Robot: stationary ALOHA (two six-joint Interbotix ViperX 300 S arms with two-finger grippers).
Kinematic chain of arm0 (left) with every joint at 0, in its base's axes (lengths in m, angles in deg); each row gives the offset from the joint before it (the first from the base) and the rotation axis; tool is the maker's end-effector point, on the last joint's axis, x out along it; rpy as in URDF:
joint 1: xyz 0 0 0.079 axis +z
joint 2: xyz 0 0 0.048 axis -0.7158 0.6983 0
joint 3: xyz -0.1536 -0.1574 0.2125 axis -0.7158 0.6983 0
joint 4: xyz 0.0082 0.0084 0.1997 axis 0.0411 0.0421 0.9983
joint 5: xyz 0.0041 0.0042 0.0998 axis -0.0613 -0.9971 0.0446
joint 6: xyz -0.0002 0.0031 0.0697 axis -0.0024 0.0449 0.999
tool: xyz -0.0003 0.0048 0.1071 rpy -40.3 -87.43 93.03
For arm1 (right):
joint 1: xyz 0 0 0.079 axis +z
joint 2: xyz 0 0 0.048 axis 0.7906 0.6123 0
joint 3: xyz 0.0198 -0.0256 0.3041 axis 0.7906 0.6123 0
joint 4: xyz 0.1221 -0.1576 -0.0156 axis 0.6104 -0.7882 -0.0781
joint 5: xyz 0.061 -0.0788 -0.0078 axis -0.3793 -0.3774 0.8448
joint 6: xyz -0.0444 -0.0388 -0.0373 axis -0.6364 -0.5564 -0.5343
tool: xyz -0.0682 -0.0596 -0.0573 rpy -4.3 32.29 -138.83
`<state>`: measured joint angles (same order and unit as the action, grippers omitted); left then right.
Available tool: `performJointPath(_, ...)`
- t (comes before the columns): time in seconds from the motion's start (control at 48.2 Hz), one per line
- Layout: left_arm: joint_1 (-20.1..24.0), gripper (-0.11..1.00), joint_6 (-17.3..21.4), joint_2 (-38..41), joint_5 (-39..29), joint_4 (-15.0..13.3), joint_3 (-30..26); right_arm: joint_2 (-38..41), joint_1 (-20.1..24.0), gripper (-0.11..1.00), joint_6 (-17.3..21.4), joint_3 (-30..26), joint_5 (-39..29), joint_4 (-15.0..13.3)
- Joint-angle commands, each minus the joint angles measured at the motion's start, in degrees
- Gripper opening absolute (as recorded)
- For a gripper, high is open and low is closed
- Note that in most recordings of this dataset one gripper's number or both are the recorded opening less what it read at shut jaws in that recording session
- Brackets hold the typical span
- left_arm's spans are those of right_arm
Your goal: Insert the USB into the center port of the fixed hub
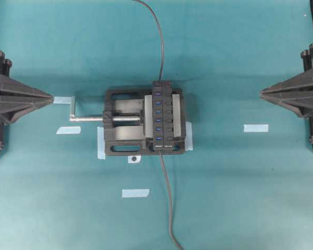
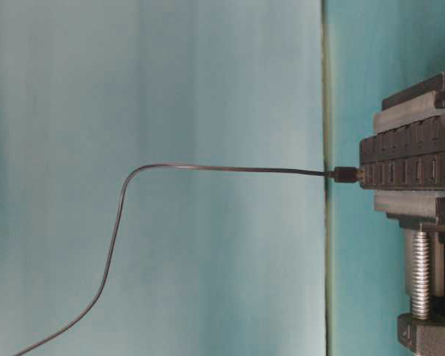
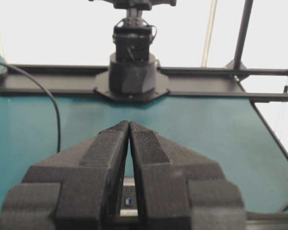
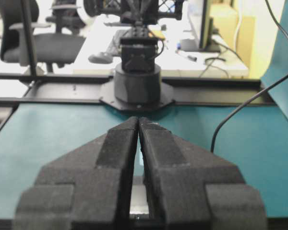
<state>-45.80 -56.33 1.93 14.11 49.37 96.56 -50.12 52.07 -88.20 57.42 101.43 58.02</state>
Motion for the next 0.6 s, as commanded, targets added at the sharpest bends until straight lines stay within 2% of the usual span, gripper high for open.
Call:
performJointPath(0.0,-0.2,0.13,-1.4,0.6,0.2,0.4,0.5,0.2,0.0,0.16,1.1,-0.2,0.7,0.2)
performJointPath(0.062,-0.2,0.07,-2.2,0.9,-0.2,0.4,0.8,-0.1,0.0,0.20,1.4,0.5,1.0,1.7)
performJointPath(0.124,-0.2,0.00,-2.8,1.1,-0.4,0.4,0.9,-0.2,0.0,0.13,2.6,0.9,1.0,3.2)
performJointPath(0.228,-0.2,0.00,-3.2,1.2,-1.3,0.4,0.6,-0.2,0.0,0.04,5.5,0.9,0.4,3.5)
performJointPath(0.311,-0.2,0.00,-3.2,1.2,-2.9,0.4,0.4,-0.2,-0.2,0.02,7.1,0.7,-0.3,3.5)
performJointPath(0.581,-0.2,0.00,-3.1,1.1,-7.4,0.4,-0.4,0.9,-3.1,0.02,7.3,-1.4,-9.8,3.4)
